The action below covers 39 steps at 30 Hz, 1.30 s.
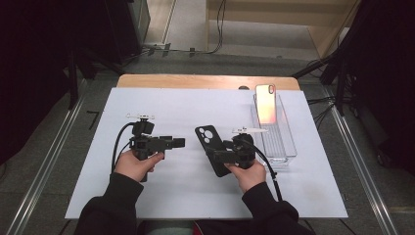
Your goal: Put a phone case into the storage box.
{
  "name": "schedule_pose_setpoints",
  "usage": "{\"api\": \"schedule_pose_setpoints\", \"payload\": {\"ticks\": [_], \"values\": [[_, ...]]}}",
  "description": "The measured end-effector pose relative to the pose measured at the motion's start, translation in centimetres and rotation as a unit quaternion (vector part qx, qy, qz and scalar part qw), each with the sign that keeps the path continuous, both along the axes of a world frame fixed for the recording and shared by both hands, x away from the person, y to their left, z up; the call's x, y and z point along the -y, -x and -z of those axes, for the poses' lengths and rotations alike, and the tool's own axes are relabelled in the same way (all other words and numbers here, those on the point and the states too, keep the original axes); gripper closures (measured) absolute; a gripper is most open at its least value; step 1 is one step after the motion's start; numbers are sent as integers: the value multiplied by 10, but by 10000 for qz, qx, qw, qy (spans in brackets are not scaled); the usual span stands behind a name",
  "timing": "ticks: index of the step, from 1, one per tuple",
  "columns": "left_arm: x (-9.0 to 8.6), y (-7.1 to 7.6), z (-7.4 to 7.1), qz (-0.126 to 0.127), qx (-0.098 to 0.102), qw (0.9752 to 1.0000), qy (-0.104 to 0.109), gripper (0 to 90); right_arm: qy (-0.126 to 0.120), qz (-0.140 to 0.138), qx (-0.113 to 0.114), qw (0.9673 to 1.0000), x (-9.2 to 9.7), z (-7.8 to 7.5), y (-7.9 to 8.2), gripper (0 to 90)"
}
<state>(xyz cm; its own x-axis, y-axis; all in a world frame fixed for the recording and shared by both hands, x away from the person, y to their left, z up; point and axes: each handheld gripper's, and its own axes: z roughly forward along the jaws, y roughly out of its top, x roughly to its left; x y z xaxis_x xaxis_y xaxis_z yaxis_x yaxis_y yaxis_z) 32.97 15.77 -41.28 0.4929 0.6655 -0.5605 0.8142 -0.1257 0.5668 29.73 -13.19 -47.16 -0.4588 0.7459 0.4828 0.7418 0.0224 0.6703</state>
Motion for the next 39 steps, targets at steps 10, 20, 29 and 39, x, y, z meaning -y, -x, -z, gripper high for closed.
{"api": "schedule_pose_setpoints", "payload": {"ticks": [10,20,29,39], "values": [[14,-13,0,-232,-276,9993,59,302,-26,95,101,9999,-6,-1,4,123],[27,-17,3,-445,-286,9985,168,340,-81,84,127,9999,-12,-1,8,123],[37,-17,9,-564,-166,9980,219,429,-142,83,134,9998,-19,1,10,122],[46,-16,17,-711,-164,9971,224,530,-183,-2,190,9997,-29,3,12,123]]}}
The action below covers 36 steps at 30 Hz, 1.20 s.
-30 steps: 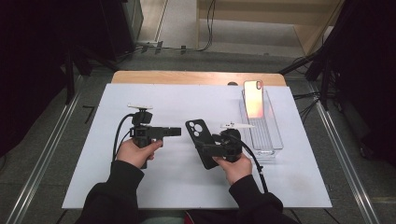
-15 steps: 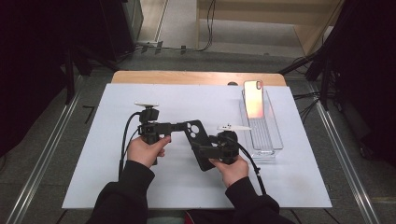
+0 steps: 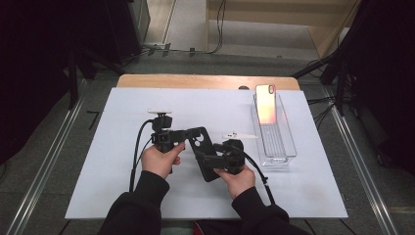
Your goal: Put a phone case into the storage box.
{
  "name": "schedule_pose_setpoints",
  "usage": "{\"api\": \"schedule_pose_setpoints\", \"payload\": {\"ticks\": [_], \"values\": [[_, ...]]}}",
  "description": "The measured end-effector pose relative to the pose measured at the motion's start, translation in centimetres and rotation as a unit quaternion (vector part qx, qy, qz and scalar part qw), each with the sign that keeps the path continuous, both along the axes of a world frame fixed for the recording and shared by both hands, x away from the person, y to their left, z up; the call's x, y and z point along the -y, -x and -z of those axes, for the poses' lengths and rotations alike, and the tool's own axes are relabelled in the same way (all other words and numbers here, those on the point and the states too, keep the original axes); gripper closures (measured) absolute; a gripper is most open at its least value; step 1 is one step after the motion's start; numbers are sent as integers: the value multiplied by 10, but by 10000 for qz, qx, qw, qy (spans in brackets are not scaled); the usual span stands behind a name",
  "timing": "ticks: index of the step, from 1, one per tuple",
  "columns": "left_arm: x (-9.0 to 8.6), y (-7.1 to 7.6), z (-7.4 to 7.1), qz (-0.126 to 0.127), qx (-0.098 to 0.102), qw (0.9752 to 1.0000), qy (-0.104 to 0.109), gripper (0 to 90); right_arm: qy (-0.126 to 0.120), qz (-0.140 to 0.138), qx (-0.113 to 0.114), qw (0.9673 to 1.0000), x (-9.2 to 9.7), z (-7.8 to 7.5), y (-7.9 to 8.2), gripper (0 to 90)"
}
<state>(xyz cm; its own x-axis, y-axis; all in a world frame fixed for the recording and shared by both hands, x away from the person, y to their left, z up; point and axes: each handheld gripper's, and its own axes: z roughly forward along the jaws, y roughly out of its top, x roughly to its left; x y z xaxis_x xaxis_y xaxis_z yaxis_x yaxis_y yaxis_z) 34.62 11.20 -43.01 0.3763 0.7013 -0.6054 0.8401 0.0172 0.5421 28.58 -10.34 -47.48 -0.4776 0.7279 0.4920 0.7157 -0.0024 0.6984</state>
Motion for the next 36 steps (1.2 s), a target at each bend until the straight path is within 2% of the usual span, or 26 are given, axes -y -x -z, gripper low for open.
{"api": "schedule_pose_setpoints", "payload": {"ticks": [2,5,8,13,19,24,28,31,34,36], "values": [[1,0,1,-2,-15,10000,44,555,-42,-9,47,10000,0,0,0,123],[0,1,1,-52,10,9999,124,662,-55,-15,73,10000,-1,-1,1,123],[-3,1,2,-83,-15,9995,320,715,-49,-29,127,9999,-1,-1,1,123],[-5,1,3,-91,-62,9985,529,740,-11,-67,246,9997,-3,0,0,122],[-5,2,2,-74,-87,9978,656,766,40,-95,290,9995,-3,1,0,118],[-6,2,2,-74,-138,9972,726,770,10,-143,325,9994,-3,2,-1,115],[-8,2,0,-54,-204,9958,896,775,-23,-212,378,9991,-2,1,-2,110],[-8,4,-2,-47,-176,9951,968,779,-10,-353,449,9984,0,-1,-4,105],[-8,5,-5,-14,-139,9949,1002,781,116,-603,405,9973,0,-4,-8,0],[-9,5,-8,-8,-81,9949,1003,781,136,-742,387,9964,1,-7,-11,0]]}}
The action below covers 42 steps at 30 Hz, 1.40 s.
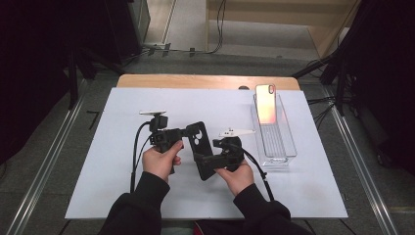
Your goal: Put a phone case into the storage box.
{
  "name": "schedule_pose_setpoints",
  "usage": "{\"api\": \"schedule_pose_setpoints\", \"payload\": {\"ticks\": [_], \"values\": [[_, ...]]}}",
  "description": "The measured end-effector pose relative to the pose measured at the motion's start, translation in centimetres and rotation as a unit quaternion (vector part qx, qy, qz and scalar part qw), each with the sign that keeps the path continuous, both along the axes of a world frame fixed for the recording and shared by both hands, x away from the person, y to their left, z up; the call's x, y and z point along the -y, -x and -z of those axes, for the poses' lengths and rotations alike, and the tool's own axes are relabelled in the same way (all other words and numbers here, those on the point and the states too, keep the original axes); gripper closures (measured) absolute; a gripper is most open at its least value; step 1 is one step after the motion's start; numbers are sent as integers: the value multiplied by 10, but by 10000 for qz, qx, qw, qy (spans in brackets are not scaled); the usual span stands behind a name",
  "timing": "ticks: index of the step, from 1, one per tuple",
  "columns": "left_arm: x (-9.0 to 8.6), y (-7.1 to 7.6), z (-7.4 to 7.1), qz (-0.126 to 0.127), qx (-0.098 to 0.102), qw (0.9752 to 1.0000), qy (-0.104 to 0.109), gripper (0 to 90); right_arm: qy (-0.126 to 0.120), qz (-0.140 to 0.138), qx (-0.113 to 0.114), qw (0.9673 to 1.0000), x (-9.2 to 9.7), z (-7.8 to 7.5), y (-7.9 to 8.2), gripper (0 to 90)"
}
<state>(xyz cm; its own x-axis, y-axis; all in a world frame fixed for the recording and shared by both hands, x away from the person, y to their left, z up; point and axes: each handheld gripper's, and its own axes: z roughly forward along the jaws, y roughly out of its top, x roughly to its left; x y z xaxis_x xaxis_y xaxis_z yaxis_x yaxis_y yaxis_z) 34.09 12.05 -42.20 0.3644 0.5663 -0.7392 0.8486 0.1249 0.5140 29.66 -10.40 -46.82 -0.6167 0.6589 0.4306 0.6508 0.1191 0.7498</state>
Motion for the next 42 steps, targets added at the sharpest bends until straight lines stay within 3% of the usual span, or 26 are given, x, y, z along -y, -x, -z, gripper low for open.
{"api": "schedule_pose_setpoints", "payload": {"ticks": [8,12,19,22,25,29,33,39,42], "values": [[-1,6,-14,23,509,9985,-184,780,175,-134,-83,9997,10,-5,-1,0],[-2,12,-19,32,875,9957,-293,779,348,-252,-5,9991,14,-9,-1,0],[-1,18,-22,180,1435,9881,-523,779,464,-289,207,9983,20,-13,-1,0],[-1,20,-22,211,1601,9851,-583,778,443,-357,153,9983,22,-13,-1,0],[-1,22,-22,244,1840,9802,-691,779,475,-418,142,9979,22,-13,-2,0],[-2,23,-21,248,2034,9764,-680,779,570,-420,159,9974,22,-15,-2,0],[-2,26,-20,263,2277,9710,-683,779,580,-437,170,9972,22,-17,-2,0],[-1,29,-20,226,2463,9663,-718,779,695,-357,304,9965,21,-22,0,0],[1,31,-19,234,2482,9658,-711,779,715,-308,376,9963,20,-25,1,0]]}}
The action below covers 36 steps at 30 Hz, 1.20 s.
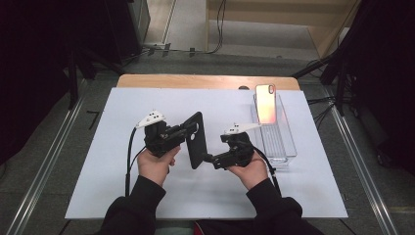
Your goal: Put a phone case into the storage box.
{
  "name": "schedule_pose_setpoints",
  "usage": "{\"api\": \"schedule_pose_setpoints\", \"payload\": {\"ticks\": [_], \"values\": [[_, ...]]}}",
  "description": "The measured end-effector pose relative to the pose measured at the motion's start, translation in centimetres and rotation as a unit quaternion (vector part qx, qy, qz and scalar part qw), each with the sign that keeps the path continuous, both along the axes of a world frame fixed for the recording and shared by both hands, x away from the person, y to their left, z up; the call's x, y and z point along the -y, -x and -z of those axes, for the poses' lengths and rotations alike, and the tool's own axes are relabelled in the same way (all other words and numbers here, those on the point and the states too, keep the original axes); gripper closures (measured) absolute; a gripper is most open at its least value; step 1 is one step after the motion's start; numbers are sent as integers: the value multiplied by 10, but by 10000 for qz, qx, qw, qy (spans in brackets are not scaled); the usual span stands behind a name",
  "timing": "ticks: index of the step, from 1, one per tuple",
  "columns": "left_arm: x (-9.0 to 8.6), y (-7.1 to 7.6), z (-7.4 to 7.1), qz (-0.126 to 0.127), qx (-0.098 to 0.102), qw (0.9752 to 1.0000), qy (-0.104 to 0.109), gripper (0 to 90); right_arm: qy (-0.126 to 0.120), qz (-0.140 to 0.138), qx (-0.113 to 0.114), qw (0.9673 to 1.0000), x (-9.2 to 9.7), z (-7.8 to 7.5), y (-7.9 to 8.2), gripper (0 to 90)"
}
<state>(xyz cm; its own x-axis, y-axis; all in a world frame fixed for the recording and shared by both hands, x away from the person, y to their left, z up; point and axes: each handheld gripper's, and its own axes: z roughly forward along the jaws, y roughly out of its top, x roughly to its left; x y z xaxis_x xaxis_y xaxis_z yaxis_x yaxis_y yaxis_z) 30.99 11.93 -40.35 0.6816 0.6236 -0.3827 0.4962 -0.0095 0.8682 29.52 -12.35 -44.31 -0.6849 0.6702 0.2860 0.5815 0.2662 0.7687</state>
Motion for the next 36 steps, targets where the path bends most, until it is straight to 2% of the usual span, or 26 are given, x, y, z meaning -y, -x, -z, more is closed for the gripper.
{"api": "schedule_pose_setpoints", "payload": {"ticks": [4,13,31,36], "values": [[3,2,3,16,-15,10000,47,779,-44,68,144,9999,-2,-5,2,0],[13,6,6,220,-144,9996,48,779,-179,36,270,9995,-4,-14,1,0],[24,16,4,455,-232,9986,97,778,-282,53,353,9990,-10,-17,-3,0],[24,16,5,452,-267,9985,122,777,-383,-17,375,9986,-9,-17,-2,100]]}}
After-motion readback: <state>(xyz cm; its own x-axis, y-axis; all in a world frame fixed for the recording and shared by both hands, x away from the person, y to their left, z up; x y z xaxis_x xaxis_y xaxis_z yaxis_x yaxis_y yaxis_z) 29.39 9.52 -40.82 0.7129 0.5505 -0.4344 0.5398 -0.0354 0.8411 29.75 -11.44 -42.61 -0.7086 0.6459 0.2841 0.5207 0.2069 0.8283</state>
